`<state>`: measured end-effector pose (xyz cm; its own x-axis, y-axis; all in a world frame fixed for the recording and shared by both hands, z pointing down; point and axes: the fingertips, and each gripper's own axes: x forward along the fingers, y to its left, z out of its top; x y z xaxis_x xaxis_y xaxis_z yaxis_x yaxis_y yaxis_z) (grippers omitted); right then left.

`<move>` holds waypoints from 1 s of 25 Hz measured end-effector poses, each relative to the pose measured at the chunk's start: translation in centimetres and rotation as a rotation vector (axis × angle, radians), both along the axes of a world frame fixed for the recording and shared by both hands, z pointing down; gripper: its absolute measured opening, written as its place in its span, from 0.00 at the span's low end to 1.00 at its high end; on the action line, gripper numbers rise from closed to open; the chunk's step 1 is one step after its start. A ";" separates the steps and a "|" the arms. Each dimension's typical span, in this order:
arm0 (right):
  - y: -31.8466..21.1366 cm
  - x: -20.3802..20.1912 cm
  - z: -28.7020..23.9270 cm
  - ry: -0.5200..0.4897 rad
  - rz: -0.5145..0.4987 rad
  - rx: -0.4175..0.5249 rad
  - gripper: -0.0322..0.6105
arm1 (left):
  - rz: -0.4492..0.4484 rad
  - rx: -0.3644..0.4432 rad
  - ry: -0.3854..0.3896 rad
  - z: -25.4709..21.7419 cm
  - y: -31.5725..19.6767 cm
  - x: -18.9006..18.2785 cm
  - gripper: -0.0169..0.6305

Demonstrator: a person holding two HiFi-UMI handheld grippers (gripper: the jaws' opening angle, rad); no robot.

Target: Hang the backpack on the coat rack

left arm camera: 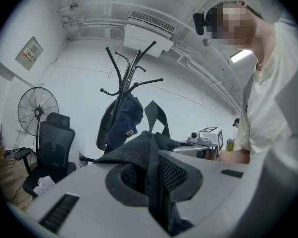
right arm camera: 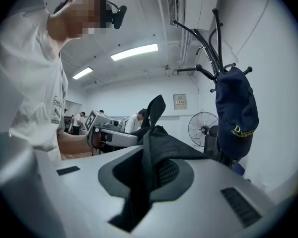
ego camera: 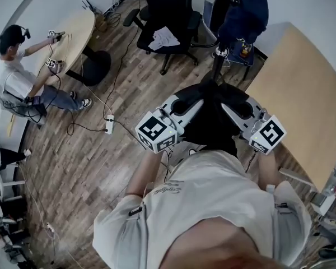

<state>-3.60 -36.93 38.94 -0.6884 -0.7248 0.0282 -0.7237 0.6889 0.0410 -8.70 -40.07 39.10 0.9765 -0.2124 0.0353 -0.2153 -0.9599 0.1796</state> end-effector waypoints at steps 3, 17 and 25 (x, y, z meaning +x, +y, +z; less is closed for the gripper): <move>-1.5 0.6 -1.3 0.008 0.010 0.022 0.10 | 0.030 0.005 0.006 -1.2 -1.7 0.7 0.10; -6.0 4.9 -11.3 0.021 0.025 0.173 0.10 | 0.114 0.097 0.088 -11.1 -6.7 5.2 0.10; -9.1 7.7 -13.2 0.037 0.027 0.220 0.10 | 0.132 0.154 0.112 -13.1 -10.1 8.2 0.10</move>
